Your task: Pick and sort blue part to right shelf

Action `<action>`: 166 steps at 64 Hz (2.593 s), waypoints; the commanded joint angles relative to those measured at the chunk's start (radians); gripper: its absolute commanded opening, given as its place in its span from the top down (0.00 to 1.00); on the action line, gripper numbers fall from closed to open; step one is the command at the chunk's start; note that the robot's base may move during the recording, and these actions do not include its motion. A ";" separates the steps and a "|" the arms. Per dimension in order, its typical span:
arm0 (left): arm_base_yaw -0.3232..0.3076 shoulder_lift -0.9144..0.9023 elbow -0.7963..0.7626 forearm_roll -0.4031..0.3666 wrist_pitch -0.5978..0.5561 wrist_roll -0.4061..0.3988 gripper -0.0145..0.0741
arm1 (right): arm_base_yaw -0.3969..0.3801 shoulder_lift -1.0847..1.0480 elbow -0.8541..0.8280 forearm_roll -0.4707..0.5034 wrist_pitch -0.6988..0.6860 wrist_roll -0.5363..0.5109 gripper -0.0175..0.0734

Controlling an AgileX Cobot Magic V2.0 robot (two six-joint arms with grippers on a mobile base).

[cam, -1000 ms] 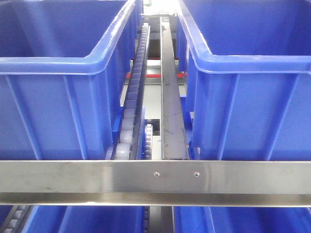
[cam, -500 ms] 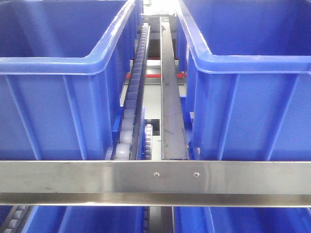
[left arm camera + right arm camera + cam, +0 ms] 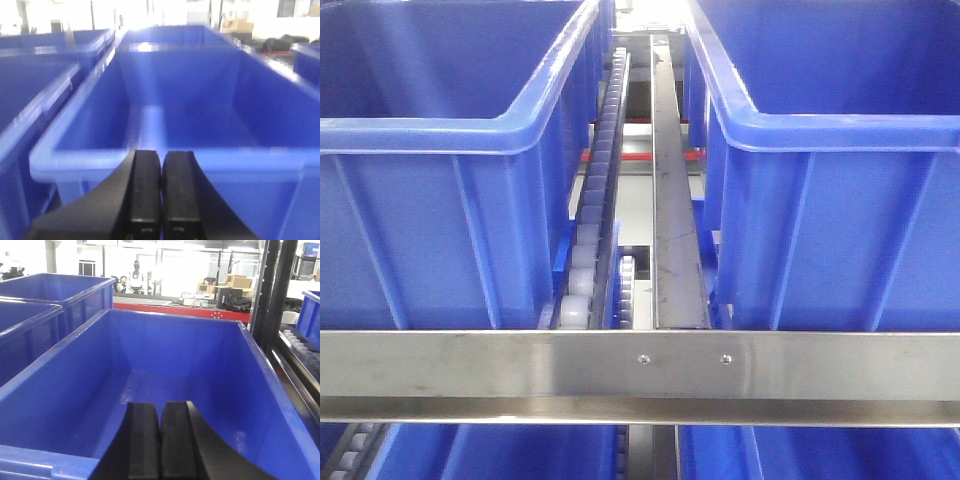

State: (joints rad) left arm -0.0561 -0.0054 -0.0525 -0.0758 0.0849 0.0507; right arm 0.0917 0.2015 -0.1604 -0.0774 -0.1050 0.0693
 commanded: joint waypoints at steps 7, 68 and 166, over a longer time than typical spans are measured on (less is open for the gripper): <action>0.001 -0.023 0.054 0.006 -0.098 -0.022 0.68 | -0.005 0.008 -0.028 -0.008 -0.091 -0.006 0.73; 0.001 -0.023 0.082 0.006 -0.095 -0.022 0.68 | -0.149 -0.195 0.169 -0.007 -0.104 -0.006 0.73; 0.001 -0.021 0.082 0.006 -0.097 -0.022 0.68 | -0.151 -0.234 0.170 -0.008 -0.062 -0.006 0.73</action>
State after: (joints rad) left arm -0.0561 -0.0054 0.0059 -0.0702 0.0803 0.0354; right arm -0.0520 -0.0105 0.0292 -0.0774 -0.0722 0.0693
